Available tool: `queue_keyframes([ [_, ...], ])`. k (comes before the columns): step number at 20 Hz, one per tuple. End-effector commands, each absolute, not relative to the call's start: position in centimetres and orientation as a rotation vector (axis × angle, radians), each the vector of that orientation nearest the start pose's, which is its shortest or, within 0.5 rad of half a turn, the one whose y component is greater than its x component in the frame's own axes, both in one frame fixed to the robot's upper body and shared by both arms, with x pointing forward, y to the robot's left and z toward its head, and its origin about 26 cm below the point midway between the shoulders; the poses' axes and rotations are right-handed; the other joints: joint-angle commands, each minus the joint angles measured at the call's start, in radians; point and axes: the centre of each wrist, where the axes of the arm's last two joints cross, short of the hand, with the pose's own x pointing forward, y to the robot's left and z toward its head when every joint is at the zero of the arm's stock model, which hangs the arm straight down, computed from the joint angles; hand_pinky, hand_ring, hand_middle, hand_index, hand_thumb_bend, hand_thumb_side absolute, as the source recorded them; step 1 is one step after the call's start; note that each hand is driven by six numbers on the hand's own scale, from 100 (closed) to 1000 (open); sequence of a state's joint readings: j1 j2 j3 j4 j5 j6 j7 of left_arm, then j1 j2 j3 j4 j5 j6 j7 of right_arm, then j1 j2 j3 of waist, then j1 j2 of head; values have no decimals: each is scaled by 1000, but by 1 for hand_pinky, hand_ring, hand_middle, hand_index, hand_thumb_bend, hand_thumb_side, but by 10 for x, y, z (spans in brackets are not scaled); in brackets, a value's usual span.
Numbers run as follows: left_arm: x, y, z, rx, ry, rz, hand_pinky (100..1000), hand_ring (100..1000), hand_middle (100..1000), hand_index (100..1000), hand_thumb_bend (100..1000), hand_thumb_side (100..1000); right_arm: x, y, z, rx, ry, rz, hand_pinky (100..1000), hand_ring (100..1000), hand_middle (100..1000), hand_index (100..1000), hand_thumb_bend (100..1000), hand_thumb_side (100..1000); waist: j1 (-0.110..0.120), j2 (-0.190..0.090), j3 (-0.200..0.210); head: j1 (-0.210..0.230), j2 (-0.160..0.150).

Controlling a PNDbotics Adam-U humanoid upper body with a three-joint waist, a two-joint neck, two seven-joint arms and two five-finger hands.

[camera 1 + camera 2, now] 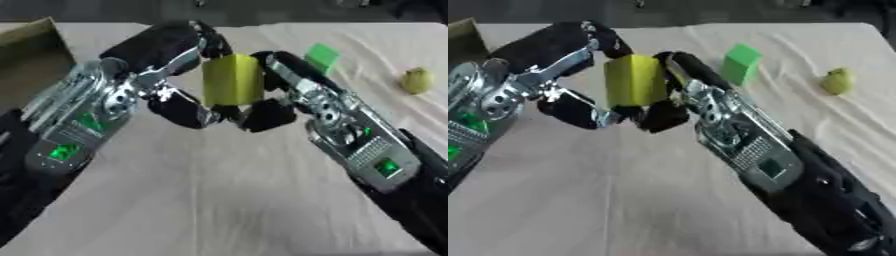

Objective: Pick up the objects with one hand, pass them to the other hand, and then place them into the box on the other side of the table.

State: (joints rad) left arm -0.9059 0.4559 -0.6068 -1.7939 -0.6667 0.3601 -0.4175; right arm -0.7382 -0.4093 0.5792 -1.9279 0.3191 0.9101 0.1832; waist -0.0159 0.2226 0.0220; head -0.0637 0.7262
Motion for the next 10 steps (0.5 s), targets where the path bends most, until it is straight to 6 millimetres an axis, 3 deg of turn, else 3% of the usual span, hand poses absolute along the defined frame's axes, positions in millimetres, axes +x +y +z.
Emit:
queue_keyframes([
  [1,327,103,274,764,-1858,-1605,584,700,535,593,100,109,288,-106,254,-419,-1610,1056,804,628,565,633,125,265,1,-17,0,3,-10],
  [10,325,107,277,765,-1861,-1586,559,677,505,553,100,124,292,-109,251,-447,-1586,1058,799,660,594,682,195,301,1,-17,-1,4,-11],
])
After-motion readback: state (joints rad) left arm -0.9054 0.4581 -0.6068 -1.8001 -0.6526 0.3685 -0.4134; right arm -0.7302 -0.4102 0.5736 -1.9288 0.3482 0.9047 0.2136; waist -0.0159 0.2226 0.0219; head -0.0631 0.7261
